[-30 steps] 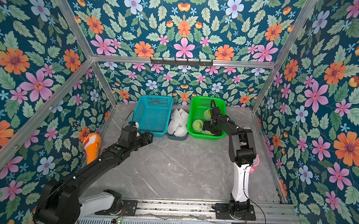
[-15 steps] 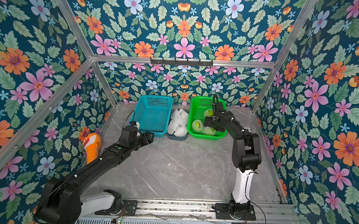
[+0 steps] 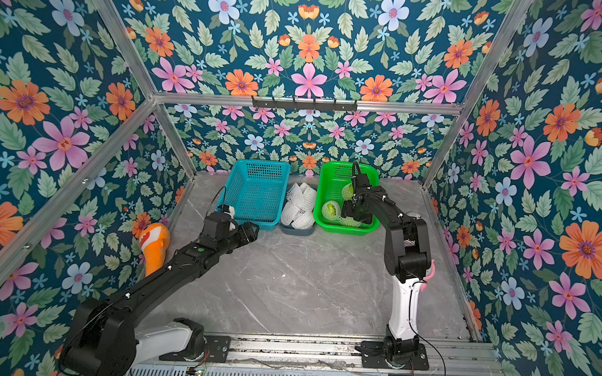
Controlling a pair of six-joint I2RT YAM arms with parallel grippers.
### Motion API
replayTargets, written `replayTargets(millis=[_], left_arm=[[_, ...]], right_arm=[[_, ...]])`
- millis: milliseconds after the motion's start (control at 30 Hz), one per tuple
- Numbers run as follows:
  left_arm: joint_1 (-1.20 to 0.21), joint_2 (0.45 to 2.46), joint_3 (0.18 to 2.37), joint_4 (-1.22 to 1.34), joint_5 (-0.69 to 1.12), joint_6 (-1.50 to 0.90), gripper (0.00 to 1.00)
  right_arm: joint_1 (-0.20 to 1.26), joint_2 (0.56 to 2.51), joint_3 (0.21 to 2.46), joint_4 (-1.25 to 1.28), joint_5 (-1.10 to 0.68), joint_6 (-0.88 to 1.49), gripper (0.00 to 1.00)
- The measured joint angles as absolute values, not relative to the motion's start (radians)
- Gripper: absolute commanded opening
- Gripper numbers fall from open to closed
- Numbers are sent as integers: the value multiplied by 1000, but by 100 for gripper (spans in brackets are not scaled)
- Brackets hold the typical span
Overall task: Sleeve custard apples in foam nets
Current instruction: Place the custard apple in the basket.
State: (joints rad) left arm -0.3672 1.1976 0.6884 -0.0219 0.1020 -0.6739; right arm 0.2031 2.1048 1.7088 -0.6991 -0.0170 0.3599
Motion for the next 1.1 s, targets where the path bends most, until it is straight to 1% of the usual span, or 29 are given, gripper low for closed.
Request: replayTargets(millis=[267, 367, 700, 900, 1100], left_arm=[[-364, 1196, 682, -22, 100, -674, 80], [-363, 1198, 681, -22, 100, -674, 80], [-361, 1198, 679, -22, 102, -674, 80], [-361, 1198, 679, -22, 103, -674, 80], [-361, 1192, 677, -20, 107, -675, 80]], right_arm=[[214, 2179, 1789, -718, 14, 354, 71], [215, 2201, 1809, -722, 29, 351, 74], [231, 2229, 1830, -709, 78, 337, 73], [242, 2234, 1823, -708, 103, 334, 77], [256, 2188, 1782, -715, 106, 334, 84]])
